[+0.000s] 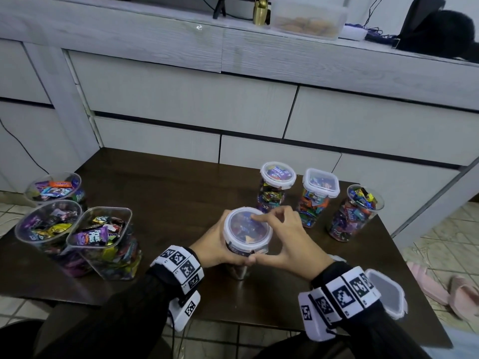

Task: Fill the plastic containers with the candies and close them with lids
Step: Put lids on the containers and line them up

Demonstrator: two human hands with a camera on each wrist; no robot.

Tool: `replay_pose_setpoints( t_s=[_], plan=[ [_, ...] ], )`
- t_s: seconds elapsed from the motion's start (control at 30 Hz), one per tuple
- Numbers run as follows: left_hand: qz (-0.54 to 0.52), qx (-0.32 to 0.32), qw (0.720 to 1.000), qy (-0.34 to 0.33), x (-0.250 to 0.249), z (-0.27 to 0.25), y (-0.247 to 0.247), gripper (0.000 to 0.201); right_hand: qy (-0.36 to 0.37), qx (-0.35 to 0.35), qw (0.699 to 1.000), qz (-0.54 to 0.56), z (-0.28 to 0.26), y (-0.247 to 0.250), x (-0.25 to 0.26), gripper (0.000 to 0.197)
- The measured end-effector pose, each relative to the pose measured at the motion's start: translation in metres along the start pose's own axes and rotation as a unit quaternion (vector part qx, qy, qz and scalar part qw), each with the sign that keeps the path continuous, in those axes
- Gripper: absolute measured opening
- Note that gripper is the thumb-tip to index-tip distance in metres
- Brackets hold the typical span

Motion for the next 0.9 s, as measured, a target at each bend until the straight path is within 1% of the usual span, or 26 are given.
replay_pose_setpoints(
  t_s=[0.07, 0.17, 0.33, 0.37, 0.43, 0.5, 0.53, 0.63, 0.67, 0.77, 0.9],
  plan=[
    [0.009, 0.011, 1.0, -0.002, -0.002, 0.005, 0.003, 0.096, 0.034, 0.021, 0.999, 0.013, 0.0, 0.005, 0.0, 0.075],
    [0.017, 0.036, 0.999, -0.002, -0.006, 0.008, 0.002, 0.096, 0.054, 0.014, 0.998, 0.04, 0.003, 0.007, 0.004, 0.074],
    [0.037, 0.048, 0.998, 0.014, -0.002, 0.007, 0.005, 0.088, 0.042, -0.073, 0.996, 0.02, -0.002, 0.002, 0.01, 0.068],
    [0.043, 0.047, 0.998, 0.016, -0.002, 0.007, 0.007, 0.088, 0.038, -0.087, 0.995, 0.02, -0.003, 0.0, 0.011, 0.068],
    [0.049, 0.046, 0.998, 0.013, -0.004, 0.004, 0.009, 0.096, 0.023, -0.102, 0.994, 0.022, -0.003, -0.001, 0.01, 0.069],
    [0.045, 0.035, 0.998, 0.015, -0.005, 0.0, 0.01, 0.106, 0.014, -0.094, 0.995, 0.035, -0.001, 0.001, 0.008, 0.07],
    [0.042, 0.022, 0.999, 0.017, -0.005, -0.002, 0.01, 0.108, 0.015, -0.083, 0.995, 0.053, 0.0, 0.003, 0.005, 0.07],
    [0.036, -0.035, 0.999, 0.012, -0.008, -0.006, 0.014, 0.102, 0.018, -0.029, 0.991, 0.131, -0.002, 0.013, -0.004, 0.063],
    [0.035, -0.039, 0.999, 0.008, -0.008, -0.005, 0.015, 0.099, 0.018, -0.018, 0.989, 0.143, -0.004, 0.016, -0.007, 0.058],
    [0.03, -0.015, 0.999, 0.001, -0.011, -0.003, 0.016, 0.091, 0.022, -0.026, 0.991, 0.133, -0.007, 0.024, -0.011, 0.049],
    [0.028, 0.008, 1.0, 0.004, -0.01, -0.004, 0.014, 0.088, 0.035, -0.02, 0.993, 0.109, -0.009, 0.022, -0.01, 0.049]
  ],
)
Point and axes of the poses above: each hand's wrist, its own z-axis towards the middle knuckle, its own y-axis out of the back of the hand, x = y × z, the point moved 7 cm from there along z, towards the middle knuckle, and after that the axes turned 15 degrees about y, right-handed, at the moved point
